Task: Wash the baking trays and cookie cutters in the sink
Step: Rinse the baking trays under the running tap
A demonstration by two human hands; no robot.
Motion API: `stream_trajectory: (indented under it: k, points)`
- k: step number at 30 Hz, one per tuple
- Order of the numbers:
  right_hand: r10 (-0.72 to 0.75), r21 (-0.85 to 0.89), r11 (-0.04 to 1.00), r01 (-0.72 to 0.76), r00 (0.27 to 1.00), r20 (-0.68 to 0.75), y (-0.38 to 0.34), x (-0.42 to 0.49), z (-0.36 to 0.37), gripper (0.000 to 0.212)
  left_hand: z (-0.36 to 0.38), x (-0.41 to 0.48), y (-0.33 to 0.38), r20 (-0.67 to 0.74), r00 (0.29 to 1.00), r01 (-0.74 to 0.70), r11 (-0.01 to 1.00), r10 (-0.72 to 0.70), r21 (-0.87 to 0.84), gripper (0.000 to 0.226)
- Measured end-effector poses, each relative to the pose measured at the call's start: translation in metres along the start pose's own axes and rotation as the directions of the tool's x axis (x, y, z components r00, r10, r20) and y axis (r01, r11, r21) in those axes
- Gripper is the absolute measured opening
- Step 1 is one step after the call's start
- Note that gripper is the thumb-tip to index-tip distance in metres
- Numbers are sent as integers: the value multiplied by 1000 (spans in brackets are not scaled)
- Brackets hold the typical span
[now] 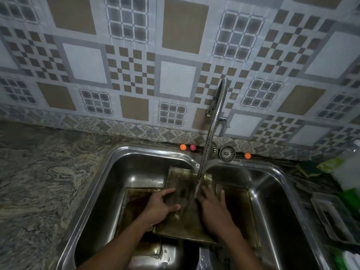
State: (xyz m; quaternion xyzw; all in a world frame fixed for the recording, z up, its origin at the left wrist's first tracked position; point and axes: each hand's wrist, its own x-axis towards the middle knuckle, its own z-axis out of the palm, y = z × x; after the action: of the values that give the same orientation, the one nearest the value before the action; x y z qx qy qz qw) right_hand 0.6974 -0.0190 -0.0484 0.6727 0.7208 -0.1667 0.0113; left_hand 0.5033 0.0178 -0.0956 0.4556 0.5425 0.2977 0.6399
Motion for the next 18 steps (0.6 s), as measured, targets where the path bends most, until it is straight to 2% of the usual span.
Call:
stream_trajectory:
  k: [2, 5, 7, 9, 10, 11, 12, 13, 14, 16, 18]
  points:
    - [-48, 47, 998, 48, 999, 11, -7, 12, 14, 48, -5, 2, -3, -23, 999, -44, 998, 45, 33, 70]
    - [33, 4, 999, -33, 989, -146, -7, 39, 24, 40, -3, 0, -4, -34, 994, -96, 992, 100, 81, 78]
    - [193, 166, 973, -161, 961, -197, -12, 56, 18, 39, 4, -3, -2, -26, 991, -126, 989, 128, 75, 80]
    - [312, 371, 907, -198, 909, -278, -15, 72, 18, 44, 12, -4, 2, -11, 989, -147, 989, 147, 31, 80]
    - [247, 334, 933, -135, 915, -319, -16, 78, 21, 49, 13, -4, 3, -14, 988, -153, 988, 154, 10, 77]
    - [103, 209, 977, -39, 947, -303, -18, 81, 23, 51, 13, -3, 6, -25, 987, -160, 987, 160, 3, 73]
    - [-44, 106, 992, 72, 970, -241, -20, 82, 25, 52, 11, -1, 6, -39, 986, -161, 987, 161, 4, 67]
    - [-173, 72, 980, 187, 972, -159, -20, 78, 24, 50, 7, -1, 8, -44, 986, -162, 987, 162, 10, 60]
    - [-281, 54, 955, 291, 950, -137, -16, 74, 25, 46, 4, 0, 7, -50, 986, -158, 987, 159, 12, 53]
    - [-298, 34, 947, 321, 909, -291, -2, 68, 22, 36, 4, 0, 3, -50, 989, -138, 990, 138, 2, 46]
    - [-85, 83, 988, 133, 899, -429, 10, 67, 17, 30, 10, 1, -1, -25, 988, -152, 988, 153, 34, 44]
